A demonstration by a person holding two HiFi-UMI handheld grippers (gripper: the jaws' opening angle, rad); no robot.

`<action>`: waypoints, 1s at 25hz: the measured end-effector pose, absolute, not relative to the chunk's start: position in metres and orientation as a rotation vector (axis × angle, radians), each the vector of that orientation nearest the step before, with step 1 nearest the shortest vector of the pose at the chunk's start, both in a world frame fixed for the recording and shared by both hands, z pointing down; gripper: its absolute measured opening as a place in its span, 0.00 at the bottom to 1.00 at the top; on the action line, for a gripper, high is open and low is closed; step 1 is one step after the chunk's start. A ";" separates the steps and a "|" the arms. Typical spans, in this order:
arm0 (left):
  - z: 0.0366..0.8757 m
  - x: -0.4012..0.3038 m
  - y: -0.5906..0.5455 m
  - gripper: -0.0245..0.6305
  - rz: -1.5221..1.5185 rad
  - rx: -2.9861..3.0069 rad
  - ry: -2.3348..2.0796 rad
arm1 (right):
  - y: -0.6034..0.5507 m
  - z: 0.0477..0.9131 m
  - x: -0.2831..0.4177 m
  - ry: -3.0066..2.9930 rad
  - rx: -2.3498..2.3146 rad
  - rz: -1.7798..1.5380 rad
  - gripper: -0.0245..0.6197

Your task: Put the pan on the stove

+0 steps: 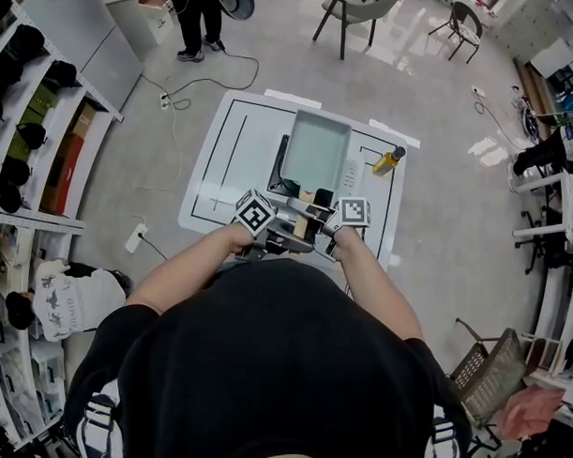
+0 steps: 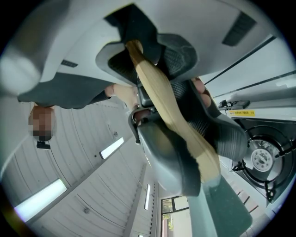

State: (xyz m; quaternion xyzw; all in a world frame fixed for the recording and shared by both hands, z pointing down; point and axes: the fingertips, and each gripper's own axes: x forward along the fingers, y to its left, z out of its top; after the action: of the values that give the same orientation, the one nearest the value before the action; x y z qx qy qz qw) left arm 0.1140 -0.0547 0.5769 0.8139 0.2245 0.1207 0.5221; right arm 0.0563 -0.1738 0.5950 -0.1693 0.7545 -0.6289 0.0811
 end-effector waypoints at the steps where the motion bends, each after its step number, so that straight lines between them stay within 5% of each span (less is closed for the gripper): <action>1: 0.576 0.114 -0.056 0.24 0.289 1.950 0.539 | -0.176 0.594 0.056 2.257 -0.506 -1.877 0.28; 25: 0.597 0.112 -0.071 0.25 0.293 1.905 0.540 | -0.186 0.614 0.054 2.139 -0.534 -1.980 0.28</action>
State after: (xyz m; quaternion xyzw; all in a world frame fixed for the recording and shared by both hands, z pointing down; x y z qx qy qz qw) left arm 0.1123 -0.0708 0.5974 0.8012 0.2271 0.1234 0.5398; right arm 0.0540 -0.1856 0.6144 -0.1794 0.7191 -0.6654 0.0891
